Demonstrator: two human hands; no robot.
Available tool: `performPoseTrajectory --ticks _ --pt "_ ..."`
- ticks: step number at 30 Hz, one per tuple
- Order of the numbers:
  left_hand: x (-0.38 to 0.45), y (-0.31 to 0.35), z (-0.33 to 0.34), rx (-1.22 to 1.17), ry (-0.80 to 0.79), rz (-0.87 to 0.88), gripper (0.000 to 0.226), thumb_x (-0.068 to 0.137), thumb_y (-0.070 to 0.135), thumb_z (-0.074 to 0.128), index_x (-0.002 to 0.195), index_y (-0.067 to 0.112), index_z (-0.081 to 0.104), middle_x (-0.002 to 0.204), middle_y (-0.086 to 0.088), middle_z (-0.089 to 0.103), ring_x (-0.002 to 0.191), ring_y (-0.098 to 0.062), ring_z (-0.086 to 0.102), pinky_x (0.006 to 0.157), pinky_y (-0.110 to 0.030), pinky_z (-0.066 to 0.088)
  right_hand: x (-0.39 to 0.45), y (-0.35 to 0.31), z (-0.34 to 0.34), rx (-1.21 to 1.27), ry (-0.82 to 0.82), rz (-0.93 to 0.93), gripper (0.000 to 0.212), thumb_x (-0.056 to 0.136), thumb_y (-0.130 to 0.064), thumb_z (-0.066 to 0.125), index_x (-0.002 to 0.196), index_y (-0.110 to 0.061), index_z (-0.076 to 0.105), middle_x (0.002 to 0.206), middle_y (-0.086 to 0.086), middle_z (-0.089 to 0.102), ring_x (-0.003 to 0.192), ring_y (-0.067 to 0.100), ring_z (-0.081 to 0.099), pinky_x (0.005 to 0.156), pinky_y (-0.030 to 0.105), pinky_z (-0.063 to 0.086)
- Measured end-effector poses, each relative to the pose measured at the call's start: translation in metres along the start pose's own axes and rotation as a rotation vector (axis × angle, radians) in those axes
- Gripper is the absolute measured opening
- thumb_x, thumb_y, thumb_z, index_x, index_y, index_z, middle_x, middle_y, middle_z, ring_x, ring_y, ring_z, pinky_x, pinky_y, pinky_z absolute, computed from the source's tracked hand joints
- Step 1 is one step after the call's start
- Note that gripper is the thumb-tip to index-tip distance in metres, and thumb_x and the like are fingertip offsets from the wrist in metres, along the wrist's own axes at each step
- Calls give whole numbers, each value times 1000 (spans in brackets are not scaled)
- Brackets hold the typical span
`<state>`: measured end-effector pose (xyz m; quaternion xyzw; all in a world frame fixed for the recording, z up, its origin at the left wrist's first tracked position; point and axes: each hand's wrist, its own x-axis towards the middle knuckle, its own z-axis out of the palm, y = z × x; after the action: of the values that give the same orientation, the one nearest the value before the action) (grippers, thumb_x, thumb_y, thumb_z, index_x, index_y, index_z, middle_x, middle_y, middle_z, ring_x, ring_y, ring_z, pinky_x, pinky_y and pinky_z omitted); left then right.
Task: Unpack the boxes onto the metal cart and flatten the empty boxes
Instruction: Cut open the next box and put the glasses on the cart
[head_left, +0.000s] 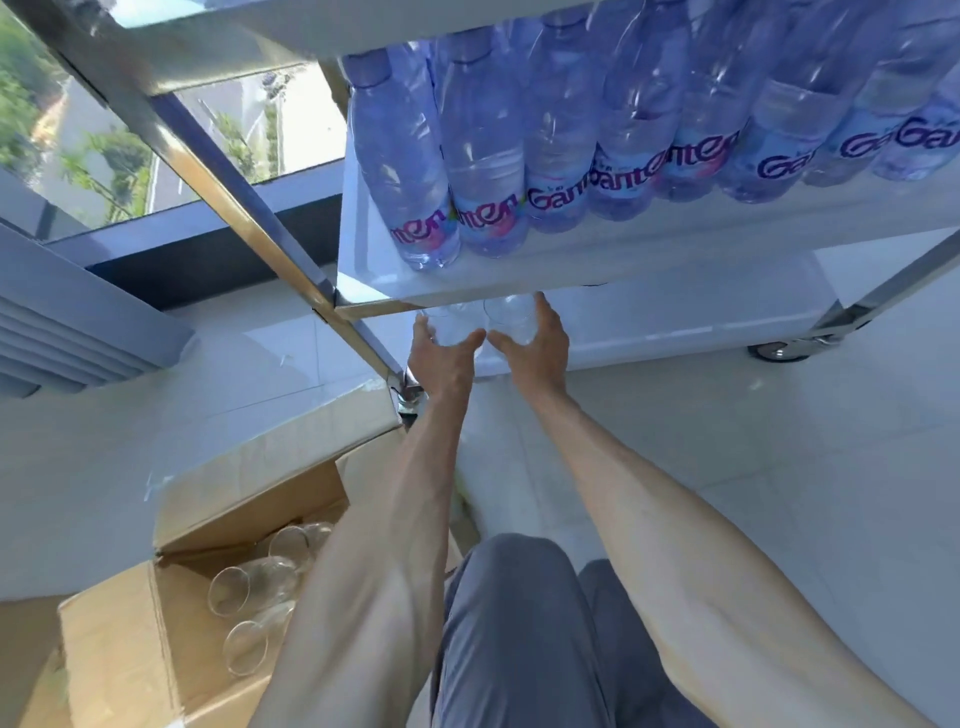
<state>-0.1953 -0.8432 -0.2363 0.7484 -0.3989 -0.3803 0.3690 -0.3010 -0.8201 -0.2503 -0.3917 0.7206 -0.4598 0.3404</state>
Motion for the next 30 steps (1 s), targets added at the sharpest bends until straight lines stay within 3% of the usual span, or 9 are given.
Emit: performPoseTrajectory --ticks 6,12,16,19,22,25,26,28,30 --pt "30 -9 17 65 -8 -39 76 66 35 87 130 14 52 124 -7 61 118 -25 58 99 -39 48 32 10 14 -42 21 -38 62 72 -26 84 124 -7 56 114 7 62 110 24 56 84 16 32" --pt "35 -13 27 41 -18 -38 61 71 29 84 116 11 48 109 -10 59 109 -31 58 84 -36 47 44 6 23 -19 63 -7 66 69 -14 85 126 1 55 119 15 62 112 28 56 92 21 36" --pt "42 -9 32 66 -48 -36 61 75 25 83 123 12 48 113 0 55 114 -26 57 93 -33 46 47 21 25 -88 13 58 58 74 -15 81 123 2 56 118 16 62 111 32 58 94 33 43" --pt "51 -2 36 115 -44 -82 61 77 27 82 126 7 51 122 -8 59 115 -25 56 97 -33 44 52 21 25 -100 23 96 61 73 -18 83 125 -1 56 117 15 63 110 31 59 92 30 41" --pt "56 6 36 142 -96 -120 35 77 22 83 102 7 64 101 -4 60 95 -18 56 88 -33 47 49 19 29 -110 54 88 64 73 -17 83 129 -3 54 122 13 62 114 28 57 93 26 39" --pt "42 14 29 216 -105 -154 30 78 15 79 75 16 50 93 -5 51 87 -18 51 75 -31 44 40 10 21 -195 -19 138 47 75 -5 71 119 2 55 118 16 60 112 34 56 89 33 41" --pt "34 16 27 224 -101 -134 25 78 12 76 86 15 52 97 -4 50 89 -19 51 78 -30 46 37 8 18 -213 -28 159 44 75 0 66 117 3 53 118 18 58 111 36 55 88 36 42" --pt "20 20 19 225 -98 -103 55 76 9 71 126 12 47 105 -2 50 100 -24 55 87 -35 50 27 -3 8 -203 -47 213 51 73 5 59 123 -1 50 120 18 56 112 37 55 89 38 43" --pt "10 23 10 225 -74 -102 70 79 7 65 142 13 35 108 -1 49 105 -27 55 82 -33 47 23 -10 2 -207 -74 248 59 72 6 57 129 -5 45 121 18 55 110 37 55 88 38 44"
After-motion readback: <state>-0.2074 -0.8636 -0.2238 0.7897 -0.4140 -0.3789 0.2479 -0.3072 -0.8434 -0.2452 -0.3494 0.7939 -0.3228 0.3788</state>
